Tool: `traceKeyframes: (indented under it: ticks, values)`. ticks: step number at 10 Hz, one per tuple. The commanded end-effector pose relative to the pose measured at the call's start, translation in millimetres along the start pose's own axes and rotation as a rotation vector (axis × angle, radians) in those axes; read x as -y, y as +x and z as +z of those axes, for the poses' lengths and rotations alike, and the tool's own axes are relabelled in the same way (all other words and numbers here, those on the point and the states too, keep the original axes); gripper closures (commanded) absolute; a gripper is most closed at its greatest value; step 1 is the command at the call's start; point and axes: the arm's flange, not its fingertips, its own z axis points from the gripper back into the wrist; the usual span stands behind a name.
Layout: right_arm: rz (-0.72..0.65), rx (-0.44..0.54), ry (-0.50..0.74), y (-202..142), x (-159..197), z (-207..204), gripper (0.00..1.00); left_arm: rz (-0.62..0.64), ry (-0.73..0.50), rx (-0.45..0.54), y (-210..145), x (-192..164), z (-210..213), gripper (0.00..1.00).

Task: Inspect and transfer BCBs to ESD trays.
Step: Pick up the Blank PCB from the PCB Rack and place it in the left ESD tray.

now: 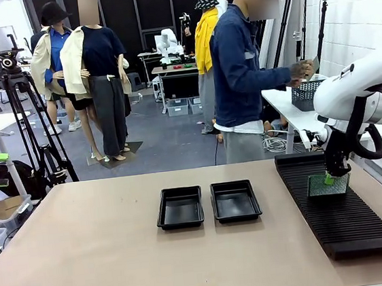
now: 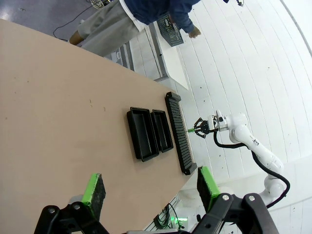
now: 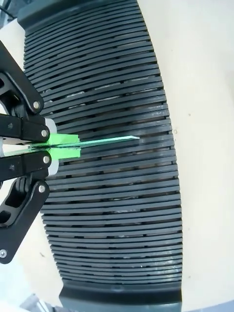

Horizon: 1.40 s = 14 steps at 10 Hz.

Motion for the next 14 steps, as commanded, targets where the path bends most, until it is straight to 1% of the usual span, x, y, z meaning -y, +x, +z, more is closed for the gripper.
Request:
traceKeyframes:
  ticks: [1,3,4,14]
  values:
    - [-0.033,-0.013,0.009,2.8,7.8,0.3,1.0,0.007,-0.012,0.002,-0.3,1.9,2.0,0.0]
    - [-0.03,-0.013,0.013,3.0,7.5,1.0,1.0,0.007,-0.012,0.002,-0.3,1.9,2.0,0.0]
    - [0.001,-0.001,0.002,0.2,0.3,0.1,1.0,0.007,-0.012,0.002,-0.3,1.9,2.0,0.0]
    - [0.001,-0.001,0.002,0.2,0.3,0.1,1.0,0.007,-0.012,0.002,-0.3,1.9,2.0,0.0]
